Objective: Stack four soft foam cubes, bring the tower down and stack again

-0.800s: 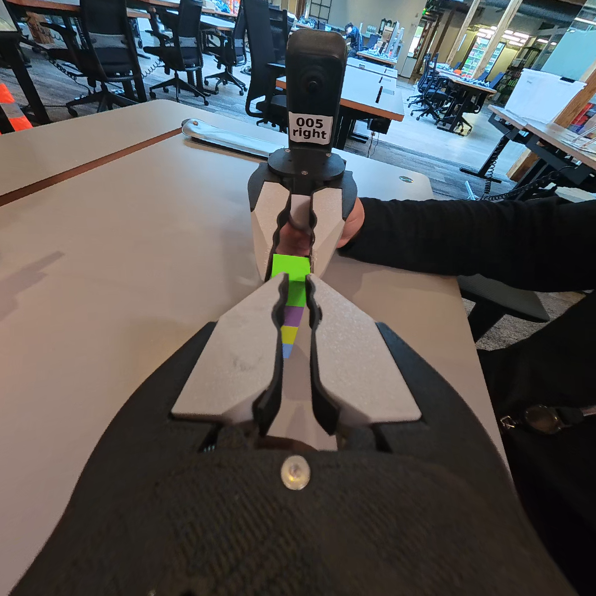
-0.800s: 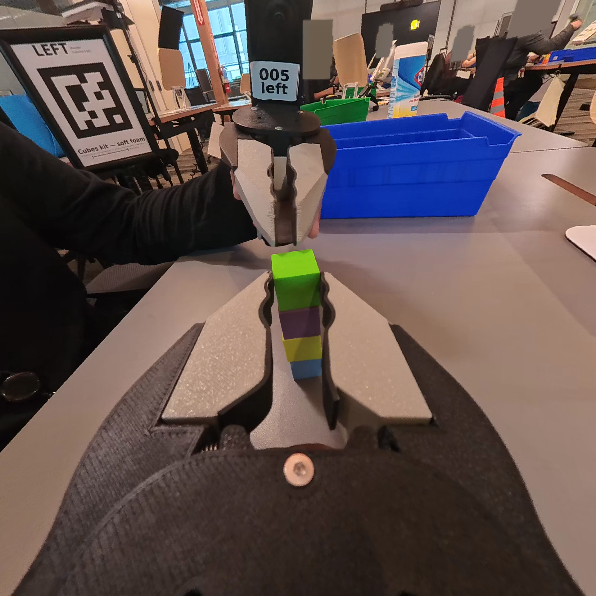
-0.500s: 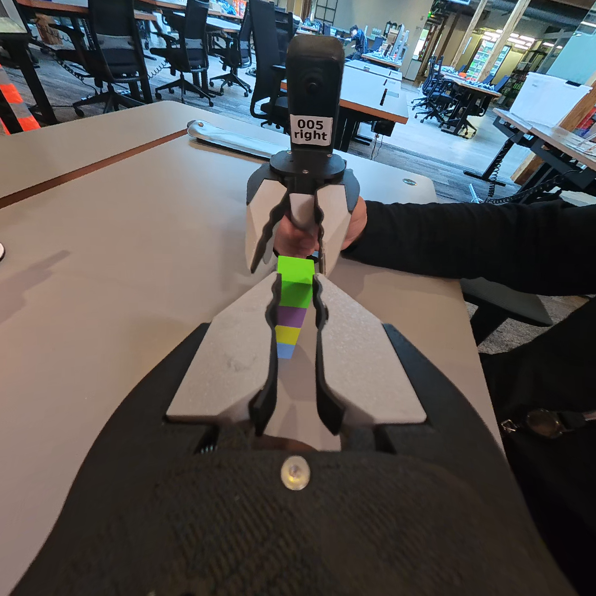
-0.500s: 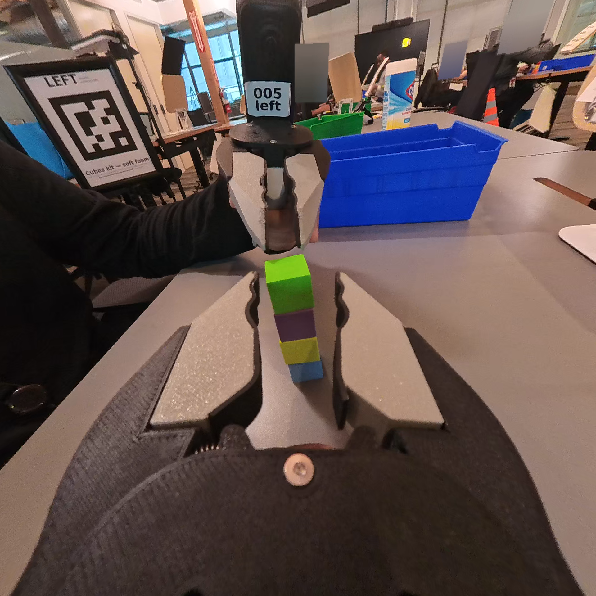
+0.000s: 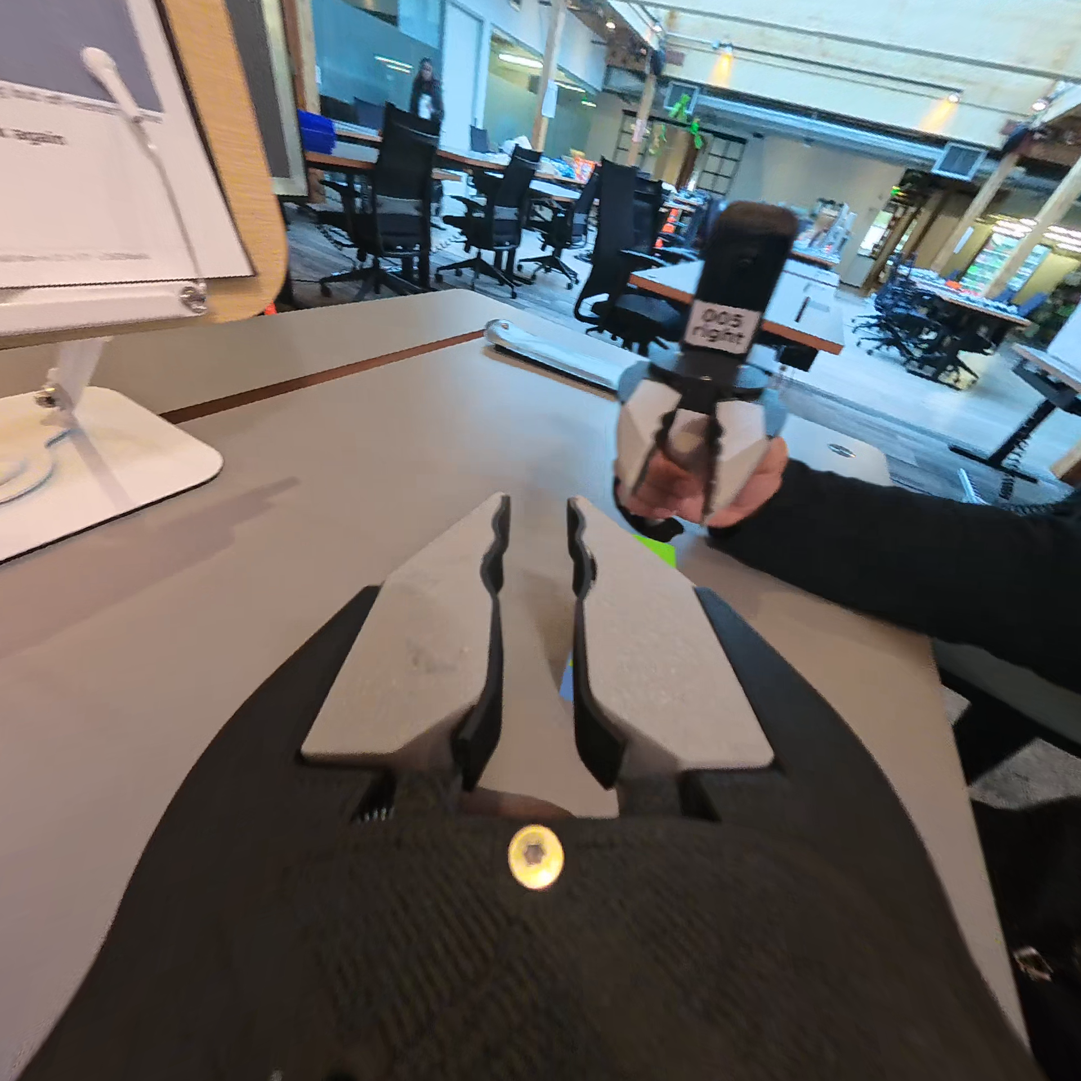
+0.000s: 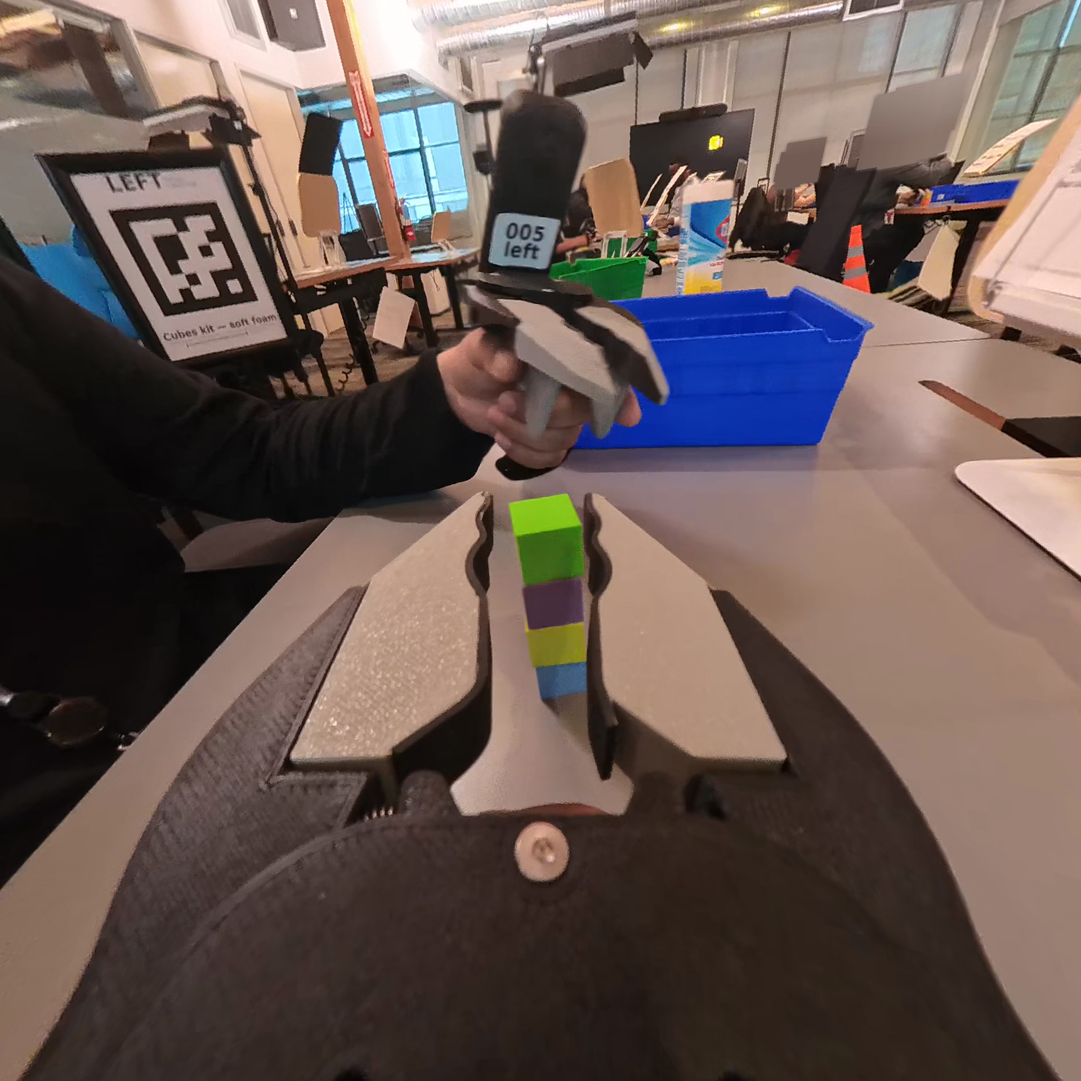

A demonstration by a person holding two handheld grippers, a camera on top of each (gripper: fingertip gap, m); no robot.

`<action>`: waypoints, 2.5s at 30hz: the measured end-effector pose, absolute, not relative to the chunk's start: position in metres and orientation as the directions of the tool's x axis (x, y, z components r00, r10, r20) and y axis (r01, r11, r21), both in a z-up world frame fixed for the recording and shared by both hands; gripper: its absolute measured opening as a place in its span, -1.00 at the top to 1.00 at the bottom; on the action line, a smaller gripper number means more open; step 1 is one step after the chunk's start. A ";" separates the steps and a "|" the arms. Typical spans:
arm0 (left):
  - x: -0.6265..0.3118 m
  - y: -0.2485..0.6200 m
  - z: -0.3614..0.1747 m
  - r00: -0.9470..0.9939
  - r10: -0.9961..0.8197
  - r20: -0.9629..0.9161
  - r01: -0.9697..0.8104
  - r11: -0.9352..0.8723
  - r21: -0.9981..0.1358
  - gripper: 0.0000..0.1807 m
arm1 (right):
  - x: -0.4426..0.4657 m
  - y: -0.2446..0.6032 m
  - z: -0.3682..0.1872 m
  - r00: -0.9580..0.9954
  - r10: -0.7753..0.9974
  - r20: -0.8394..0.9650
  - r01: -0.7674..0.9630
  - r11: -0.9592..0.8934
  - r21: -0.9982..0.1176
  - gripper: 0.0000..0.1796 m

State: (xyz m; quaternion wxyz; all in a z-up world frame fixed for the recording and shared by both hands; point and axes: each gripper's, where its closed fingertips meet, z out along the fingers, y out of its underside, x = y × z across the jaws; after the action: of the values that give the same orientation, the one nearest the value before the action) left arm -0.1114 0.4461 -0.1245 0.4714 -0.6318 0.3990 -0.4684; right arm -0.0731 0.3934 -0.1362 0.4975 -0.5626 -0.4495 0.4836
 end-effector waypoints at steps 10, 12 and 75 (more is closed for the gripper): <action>-0.118 0.471 -0.139 0.348 -0.894 0.283 -0.044 -0.317 -0.948 0.81 | -0.092 0.340 -0.183 -0.085 0.995 -0.047 0.356 -0.014 -0.935 0.88; -0.117 0.470 -0.139 0.343 -0.898 0.276 -0.049 -0.310 -0.949 0.81 | -0.094 0.339 -0.200 -0.084 0.996 -0.037 0.431 0.002 -0.903 0.90; -0.111 0.467 -0.144 0.342 -0.904 0.257 -0.082 -0.301 -0.950 0.81 | -0.021 0.475 -0.159 0.681 0.444 0.581 0.650 -0.003 -0.760 1.00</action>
State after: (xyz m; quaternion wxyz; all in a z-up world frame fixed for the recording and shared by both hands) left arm -0.1115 0.4666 -0.1442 0.4647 -0.6745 0.3655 -0.4421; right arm -0.0213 0.4749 -0.1590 0.5890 -0.7027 -0.3894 -0.0873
